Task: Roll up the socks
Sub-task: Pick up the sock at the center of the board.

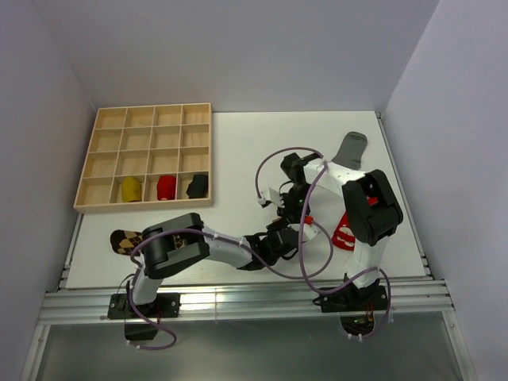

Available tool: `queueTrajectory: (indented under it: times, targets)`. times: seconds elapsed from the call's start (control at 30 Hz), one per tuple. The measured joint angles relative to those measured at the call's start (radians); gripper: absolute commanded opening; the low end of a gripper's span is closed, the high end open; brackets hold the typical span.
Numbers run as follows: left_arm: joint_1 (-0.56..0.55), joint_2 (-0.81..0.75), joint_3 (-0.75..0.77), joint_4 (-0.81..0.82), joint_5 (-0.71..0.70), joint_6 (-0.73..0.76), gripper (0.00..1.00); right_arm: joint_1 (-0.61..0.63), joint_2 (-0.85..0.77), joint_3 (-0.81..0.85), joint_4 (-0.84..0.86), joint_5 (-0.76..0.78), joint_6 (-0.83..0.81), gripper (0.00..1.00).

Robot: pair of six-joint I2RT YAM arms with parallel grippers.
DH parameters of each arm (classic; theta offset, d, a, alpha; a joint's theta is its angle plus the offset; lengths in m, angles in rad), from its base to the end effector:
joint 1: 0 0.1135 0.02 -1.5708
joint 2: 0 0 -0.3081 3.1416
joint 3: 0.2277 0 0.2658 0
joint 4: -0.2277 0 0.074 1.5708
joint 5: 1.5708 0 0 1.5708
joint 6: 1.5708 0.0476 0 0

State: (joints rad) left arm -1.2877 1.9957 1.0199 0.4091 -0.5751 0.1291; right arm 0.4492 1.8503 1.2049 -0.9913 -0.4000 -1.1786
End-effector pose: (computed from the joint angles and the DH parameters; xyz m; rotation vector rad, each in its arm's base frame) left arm 0.1472 -0.4133 0.1522 1.0617 1.7417 -0.1068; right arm 0.2984 0.1644 0.1842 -2.1672 2.0747 0.6034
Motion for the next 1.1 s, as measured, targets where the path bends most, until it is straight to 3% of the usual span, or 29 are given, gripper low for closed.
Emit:
queueTrajectory:
  times: [0.13, 0.23, 0.27, 0.4, 0.47, 0.63, 0.87, 1.1]
  targets:
    - [0.008, 0.025, 0.025, -0.003, -0.001, 0.018, 0.33, -0.004, 0.0, 0.001, -0.013, 0.015, -0.003, 0.26]
    - [0.014, 0.026, 0.03, -0.005, 0.013, 0.019, 0.13, -0.004, 0.0, 0.001, -0.018, 0.023, -0.013, 0.27]
    - [0.014, 0.026, 0.03, -0.006, 0.014, 0.022, 0.0, -0.004, 0.0, 0.001, -0.019, 0.023, -0.016, 0.28]
    - [0.015, 0.027, 0.032, -0.009, 0.018, 0.021, 0.0, -0.004, 0.0, 0.002, -0.021, 0.023, -0.017, 0.38]
    - [0.016, 0.027, 0.032, -0.008, 0.022, 0.019, 0.0, -0.005, 0.0, 0.004, -0.021, 0.023, -0.01, 0.49]
    - [0.019, 0.024, 0.025, 0.012, 0.031, -0.004, 0.0, -0.041, 0.0, 0.042, -0.06, -0.028, 0.008, 0.59]
    - [0.053, -0.013, -0.018, 0.047, 0.089, -0.12, 0.0, -0.191, -0.009, 0.224, -0.204, -0.197, 0.053, 0.6]
    - [0.144, -0.09, -0.083, 0.036, 0.172, -0.263, 0.0, -0.372, -0.151, 0.262, -0.171, -0.286, 0.21, 0.61]
